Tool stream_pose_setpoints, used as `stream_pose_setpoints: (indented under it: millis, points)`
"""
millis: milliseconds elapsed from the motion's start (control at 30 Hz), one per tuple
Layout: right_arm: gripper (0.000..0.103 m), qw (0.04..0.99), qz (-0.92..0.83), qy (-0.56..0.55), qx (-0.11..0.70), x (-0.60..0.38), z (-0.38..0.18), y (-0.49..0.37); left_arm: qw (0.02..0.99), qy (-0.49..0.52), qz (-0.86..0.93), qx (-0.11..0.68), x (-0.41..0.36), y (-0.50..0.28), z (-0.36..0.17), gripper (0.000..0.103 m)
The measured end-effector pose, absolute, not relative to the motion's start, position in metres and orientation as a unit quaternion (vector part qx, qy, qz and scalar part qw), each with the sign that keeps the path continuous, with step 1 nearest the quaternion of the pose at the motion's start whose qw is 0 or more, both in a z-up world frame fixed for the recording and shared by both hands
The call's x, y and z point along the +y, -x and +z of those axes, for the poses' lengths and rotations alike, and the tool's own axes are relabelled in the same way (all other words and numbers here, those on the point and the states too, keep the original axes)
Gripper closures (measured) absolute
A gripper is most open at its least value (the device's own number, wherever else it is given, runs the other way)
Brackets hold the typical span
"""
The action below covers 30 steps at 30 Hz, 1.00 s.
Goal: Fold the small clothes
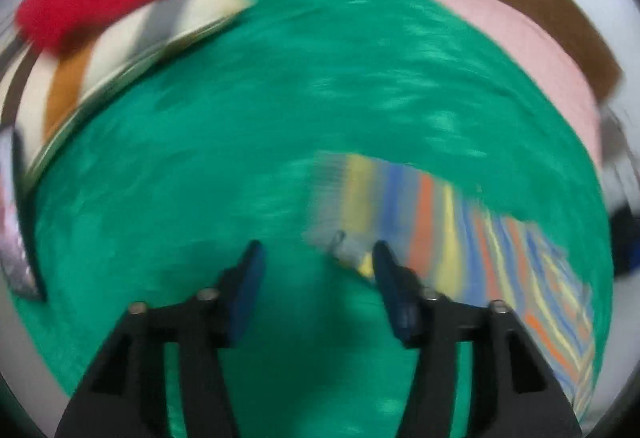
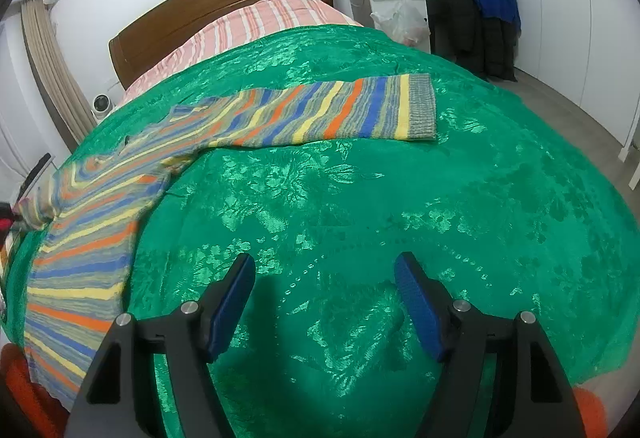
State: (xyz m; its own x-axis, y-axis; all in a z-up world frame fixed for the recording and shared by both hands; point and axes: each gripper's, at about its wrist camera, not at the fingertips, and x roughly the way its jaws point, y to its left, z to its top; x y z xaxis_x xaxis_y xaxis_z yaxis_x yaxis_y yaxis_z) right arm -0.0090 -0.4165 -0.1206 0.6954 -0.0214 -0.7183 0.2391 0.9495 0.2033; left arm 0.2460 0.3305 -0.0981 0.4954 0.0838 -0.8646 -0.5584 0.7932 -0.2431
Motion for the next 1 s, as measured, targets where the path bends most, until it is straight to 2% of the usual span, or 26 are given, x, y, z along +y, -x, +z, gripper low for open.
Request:
stream_pose_setpoints:
  millis: [167, 233, 300, 333, 367, 400, 433, 667, 867, 967, 1000]
  points:
    - [0.030, 0.910, -0.075, -0.135, 0.385, -0.415, -0.121, 0.008, 0.820, 0.331, 0.146, 0.443, 0.346, -0.221, -0.127, 0.042]
    - [0.027, 0.910, -0.079, -0.120, 0.390, -0.410, -0.123, 0.004, 0.827, 0.321, 0.135, 0.442, 0.336, -0.226, -0.129, 0.031]
    - [0.025, 0.910, -0.083, -0.103, 0.393, -0.403, -0.125, 0.002, 0.834, 0.306, 0.139, 0.438, 0.329, -0.232, -0.130, 0.026]
    - [0.024, 0.910, -0.084, -0.097, 0.394, -0.401, -0.125, 0.002, 0.836, 0.304, 0.141, 0.434, 0.324, -0.238, -0.131, 0.027]
    - [0.023, 0.910, -0.087, -0.092, 0.395, -0.400, -0.125, 0.001, 0.836, 0.305, 0.144, 0.433, 0.321, -0.244, -0.132, 0.032]
    - [0.023, 0.910, -0.088, -0.089, 0.395, -0.399, -0.126, 0.001, 0.834, 0.308, 0.143, 0.435, 0.322, -0.249, -0.133, 0.078]
    - [0.023, 0.910, -0.089, -0.090, 0.395, -0.399, -0.126, 0.001, 0.825, 0.307, 0.141, 0.452, 0.319, -0.253, -0.137, 0.101]
    - [0.023, 0.910, -0.088, -0.092, 0.394, -0.401, -0.126, 0.001, 0.832, 0.306, 0.177, 0.428, 0.342, -0.213, -0.109, 0.102]
    - [0.023, 0.911, -0.089, -0.088, 0.394, -0.401, -0.127, 0.000, 0.819, 0.275, 0.198, 0.463, 0.347, -0.220, -0.137, 0.100]
    - [0.023, 0.911, -0.087, -0.091, 0.393, -0.402, -0.128, -0.001, 0.824, 0.264, 0.204, 0.457, 0.336, -0.222, -0.138, 0.093]
    - [0.023, 0.911, -0.088, -0.090, 0.393, -0.402, -0.128, -0.001, 0.826, 0.261, 0.203, 0.456, 0.333, -0.218, -0.135, 0.086]
